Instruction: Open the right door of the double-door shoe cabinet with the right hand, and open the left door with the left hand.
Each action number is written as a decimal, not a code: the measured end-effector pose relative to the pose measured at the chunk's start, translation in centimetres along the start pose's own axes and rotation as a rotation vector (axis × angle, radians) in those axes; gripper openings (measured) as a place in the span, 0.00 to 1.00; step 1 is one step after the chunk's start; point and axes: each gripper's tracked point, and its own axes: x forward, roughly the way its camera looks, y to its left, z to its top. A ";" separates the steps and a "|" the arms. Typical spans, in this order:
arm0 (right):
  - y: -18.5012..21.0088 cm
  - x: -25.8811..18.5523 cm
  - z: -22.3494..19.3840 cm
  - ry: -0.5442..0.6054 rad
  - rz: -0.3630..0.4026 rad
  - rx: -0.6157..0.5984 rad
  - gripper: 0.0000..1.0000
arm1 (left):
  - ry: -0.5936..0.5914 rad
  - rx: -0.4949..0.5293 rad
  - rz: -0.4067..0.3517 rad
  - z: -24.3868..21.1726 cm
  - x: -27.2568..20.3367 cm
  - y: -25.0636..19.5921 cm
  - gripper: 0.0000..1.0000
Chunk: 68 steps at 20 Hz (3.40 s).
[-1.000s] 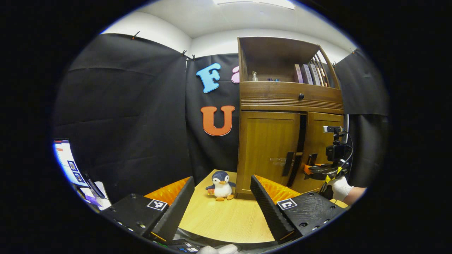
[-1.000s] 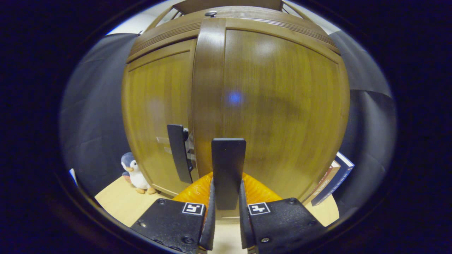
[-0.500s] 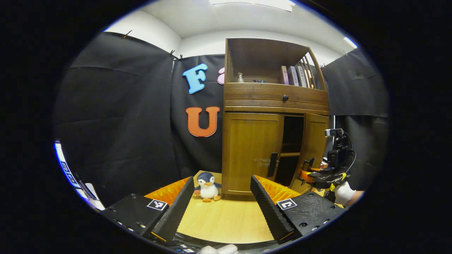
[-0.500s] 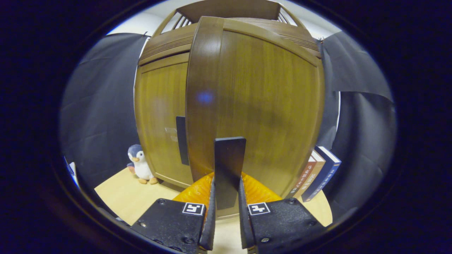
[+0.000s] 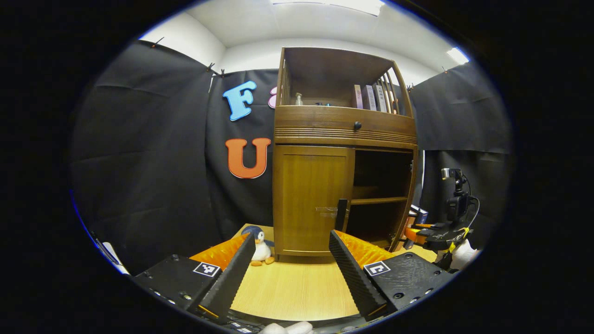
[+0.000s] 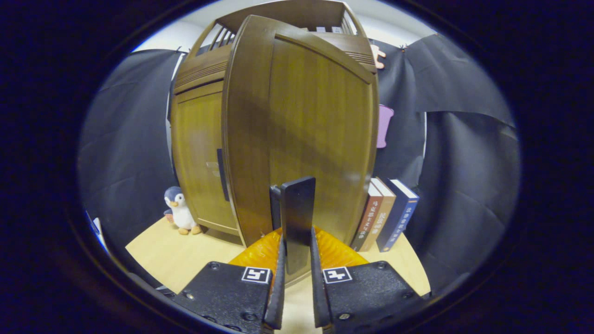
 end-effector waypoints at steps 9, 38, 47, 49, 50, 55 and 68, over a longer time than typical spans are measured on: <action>-6.2 -2.4 -1.3 0.017 -0.151 0.085 0.20 | -0.003 0.022 -0.090 -0.3 1.1 -2.1 0.96; -19.6 -2.6 -1.8 0.043 0.244 -0.088 0.05 | -0.006 -0.013 0.046 0.4 1.9 -16.9 1.00; -23.2 -7.2 -0.1 0.001 0.207 -0.015 0.67 | -0.002 0.005 0.046 1.0 1.7 -13.4 0.95; -24.0 -9.3 1.3 -0.035 0.108 0.003 0.78 | -0.004 0.003 0.029 1.3 2.4 -12.4 0.95; -23.9 -10.4 2.2 -0.059 0.075 0.010 0.81 | -0.004 0.006 0.020 1.5 2.8 -11.7 0.95; -19.2 -16.2 6.5 -0.165 -0.048 0.004 1.00 | 0.014 0.026 -0.026 1.2 5.4 -8.6 1.00; -0.4 -13.0 3.5 -0.158 -0.107 0.053 1.00 | 0.013 0.072 -0.076 -1.2 8.5 -3.0 0.95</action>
